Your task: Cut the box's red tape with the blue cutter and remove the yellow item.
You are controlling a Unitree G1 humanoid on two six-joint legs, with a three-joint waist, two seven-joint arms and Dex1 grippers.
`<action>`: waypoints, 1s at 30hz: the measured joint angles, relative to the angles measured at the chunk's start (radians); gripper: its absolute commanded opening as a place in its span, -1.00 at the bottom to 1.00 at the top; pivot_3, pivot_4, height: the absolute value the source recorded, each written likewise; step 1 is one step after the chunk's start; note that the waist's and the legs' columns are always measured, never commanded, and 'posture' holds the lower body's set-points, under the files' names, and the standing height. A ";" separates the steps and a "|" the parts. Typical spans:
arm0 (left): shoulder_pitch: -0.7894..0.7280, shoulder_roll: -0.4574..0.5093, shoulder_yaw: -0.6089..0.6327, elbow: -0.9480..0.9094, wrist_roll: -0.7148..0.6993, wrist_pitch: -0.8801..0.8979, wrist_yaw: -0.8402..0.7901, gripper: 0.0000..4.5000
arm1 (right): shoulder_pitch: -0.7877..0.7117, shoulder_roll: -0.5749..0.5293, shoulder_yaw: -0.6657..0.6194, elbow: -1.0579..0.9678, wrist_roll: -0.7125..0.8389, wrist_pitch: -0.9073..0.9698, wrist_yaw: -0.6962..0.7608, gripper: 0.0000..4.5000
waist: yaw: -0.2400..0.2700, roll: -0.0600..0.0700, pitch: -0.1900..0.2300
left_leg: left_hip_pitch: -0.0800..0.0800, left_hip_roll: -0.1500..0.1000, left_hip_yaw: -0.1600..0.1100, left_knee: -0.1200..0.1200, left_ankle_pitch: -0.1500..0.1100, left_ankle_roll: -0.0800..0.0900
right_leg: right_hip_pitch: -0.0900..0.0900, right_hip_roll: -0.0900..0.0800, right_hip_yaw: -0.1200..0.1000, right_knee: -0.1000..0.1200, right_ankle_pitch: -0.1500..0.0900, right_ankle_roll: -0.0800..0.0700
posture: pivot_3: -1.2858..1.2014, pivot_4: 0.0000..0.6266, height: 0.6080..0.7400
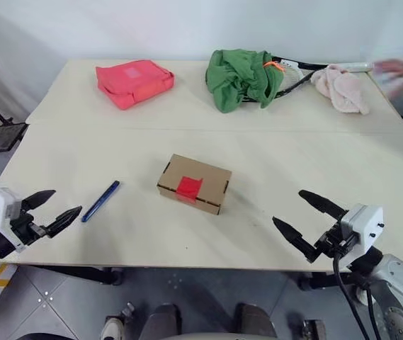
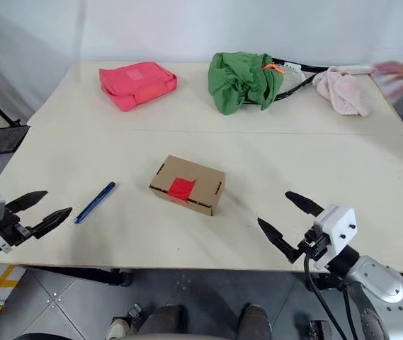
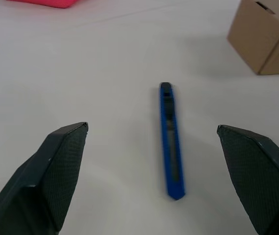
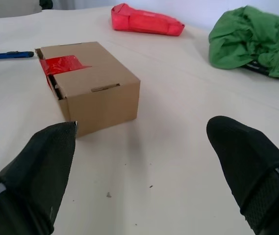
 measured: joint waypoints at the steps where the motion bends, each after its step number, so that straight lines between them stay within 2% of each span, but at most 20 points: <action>1: 0.000 -0.002 0.000 -0.003 -0.001 0.000 0.001 0.99 | 0.000 0.001 0.001 0.000 -0.001 -0.001 0.000 1.00 | -0.001 0.000 0.000 | 0.000 0.000 0.000 0.000 0.000 0.000 | 0.000 0.000 0.000 0.000 0.000 0.000 | 0.03 -0.52 1.00; 4: 0.001 -0.004 0.001 -0.006 0.000 0.026 0.026 0.99 | -0.003 0.008 0.006 0.003 -0.007 -0.004 0.000 1.00 | -0.001 0.000 0.000 | 0.001 0.000 0.000 0.000 0.000 0.000 | 0.000 0.000 0.000 0.001 0.000 0.000 | 0.03 -0.52 1.00; 6: 0.001 -0.004 0.002 -0.006 -0.001 0.058 0.042 1.00 | -0.007 0.008 0.018 0.005 -0.011 -0.005 0.000 0.84 | 0.000 0.000 0.000 | 0.001 0.000 0.000 0.000 0.000 0.000 | 0.000 0.000 0.000 0.001 0.000 0.000 | 0.03 -0.52 1.00; 7: -0.002 -0.005 0.002 -0.006 -0.004 0.071 0.045 0.82 | -0.010 0.008 0.029 0.007 -0.011 -0.003 0.001 0.77 | 0.000 0.000 0.000 | 0.001 0.000 0.000 0.000 0.000 0.000 | 0.000 0.000 0.000 0.001 0.000 0.000 | 0.03 -0.52 1.00; 11: -0.066 -0.041 -0.016 -0.016 -0.022 0.082 0.062 0.34 | -0.044 0.007 0.091 0.018 -0.030 0.026 -0.005 0.18 | 0.003 0.000 0.000 | 0.000 0.000 0.000 0.001 0.000 0.000 | 0.000 0.000 0.000 0.001 0.000 0.000 | 0.03 -0.52 1.00; 18: -0.305 -0.089 -0.221 -0.007 0.074 0.044 0.105 -0.66 | -0.204 0.026 0.261 0.113 -0.159 0.107 -0.074 -0.92 | 0.008 -0.001 0.000 | 0.000 0.000 0.000 0.003 0.000 0.000 | 0.000 0.000 0.000 0.002 0.000 0.000 | 0.03 -0.52 1.00; 19: -0.345 -0.098 -0.252 0.015 0.097 0.034 0.113 -0.80 | -0.233 0.034 0.289 0.128 -0.179 0.124 -0.085 -1.00 | 0.008 -0.001 0.000 | 0.000 0.000 0.000 0.003 0.000 0.000 | 0.000 0.000 0.000 0.002 0.000 0.000 | 0.03 -0.52 1.00; 20: -0.401 -0.112 -0.293 0.054 0.129 0.026 0.130 -0.94 | -0.272 0.048 0.328 0.152 -0.208 0.144 -0.100 -1.00 | 0.006 -0.001 0.000 | 0.000 0.000 0.000 0.003 0.000 -0.001 | 0.000 0.000 0.000 0.003 0.000 0.000 | 0.03 -0.52 1.00; 21: -0.436 -0.123 -0.323 0.082 0.151 0.022 0.139 -0.97 | -0.298 0.060 0.355 0.163 -0.225 0.159 -0.110 -1.00 | 0.001 -0.001 0.000 | 0.000 0.000 0.001 0.003 0.000 -0.001 | -0.001 0.000 0.000 0.002 0.000 0.000 | 0.03 -0.52 1.00; 25: -0.511 -0.159 -0.424 0.165 0.216 0.026 0.140 -0.97 | -0.402 0.095 0.417 0.238 -0.277 0.214 -0.136 -1.00 | -0.006 -0.001 0.000 | -0.001 0.000 0.002 0.003 0.000 -0.001 | -0.002 0.000 0.000 0.002 0.000 0.000 | 0.03 -0.52 1.00; 30: -0.493 -0.179 -0.493 0.119 0.221 0.084 0.096 -0.97 | -0.504 0.123 0.422 0.307 -0.281 0.241 -0.132 -1.00 | -0.005 -0.001 0.000 | -0.001 0.000 0.002 0.003 0.000 -0.001 | -0.003 0.000 0.000 0.003 0.000 0.000 | 0.03 -0.52 1.00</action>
